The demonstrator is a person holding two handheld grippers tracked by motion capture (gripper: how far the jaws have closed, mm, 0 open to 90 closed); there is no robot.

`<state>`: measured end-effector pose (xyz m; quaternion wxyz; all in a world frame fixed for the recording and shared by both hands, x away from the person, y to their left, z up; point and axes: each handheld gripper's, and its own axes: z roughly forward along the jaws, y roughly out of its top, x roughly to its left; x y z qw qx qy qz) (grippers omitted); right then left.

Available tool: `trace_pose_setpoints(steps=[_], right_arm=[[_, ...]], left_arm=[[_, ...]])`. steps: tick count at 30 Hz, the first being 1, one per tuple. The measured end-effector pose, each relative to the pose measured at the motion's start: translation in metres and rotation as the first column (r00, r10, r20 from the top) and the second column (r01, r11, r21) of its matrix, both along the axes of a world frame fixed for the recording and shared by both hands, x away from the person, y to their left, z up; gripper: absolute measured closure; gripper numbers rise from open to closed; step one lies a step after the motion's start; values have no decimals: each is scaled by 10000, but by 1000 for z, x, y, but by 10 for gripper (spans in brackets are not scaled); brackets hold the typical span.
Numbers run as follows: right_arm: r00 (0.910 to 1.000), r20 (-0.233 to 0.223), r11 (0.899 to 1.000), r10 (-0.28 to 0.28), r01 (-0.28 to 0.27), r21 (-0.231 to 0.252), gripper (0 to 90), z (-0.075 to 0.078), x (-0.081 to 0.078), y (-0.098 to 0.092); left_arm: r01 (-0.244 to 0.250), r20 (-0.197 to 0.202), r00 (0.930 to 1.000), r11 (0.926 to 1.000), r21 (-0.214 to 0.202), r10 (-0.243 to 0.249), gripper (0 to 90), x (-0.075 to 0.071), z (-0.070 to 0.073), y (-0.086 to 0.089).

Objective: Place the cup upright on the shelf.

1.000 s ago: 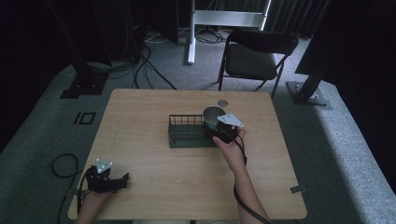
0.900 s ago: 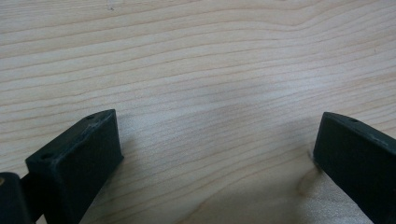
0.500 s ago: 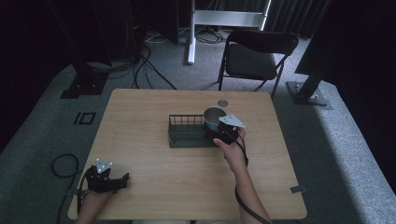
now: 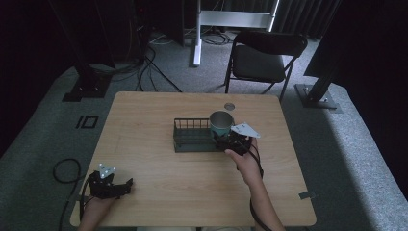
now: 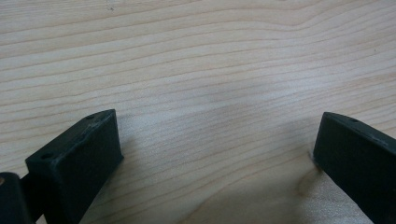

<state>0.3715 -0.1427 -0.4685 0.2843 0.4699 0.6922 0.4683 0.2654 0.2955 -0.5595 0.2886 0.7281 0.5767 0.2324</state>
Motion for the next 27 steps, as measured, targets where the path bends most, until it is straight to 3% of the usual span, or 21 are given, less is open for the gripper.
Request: trace_pose_setpoints(steps=[4,8,18,27], right_arm=[[9999,-130,9997,-18,21,261,118,-2,-7,-8],[9999,-151,9998,2,0,181,118,-4,-12,-13],[9997,-248,9997,84,-90,-247,118,-17,-25,-28],[9979,-628,9972,145,-190,-720,126,-36,-41,-42]], left_arm=[[2,2,10000,10000,-1,-2,14,0,0,0],[-3,10,10000,10000,-4,3,14,0,0,0],[-4,7,10000,10000,-1,4,15,0,0,0],[4,-4,10000,10000,12,-4,15,0,0,0]])
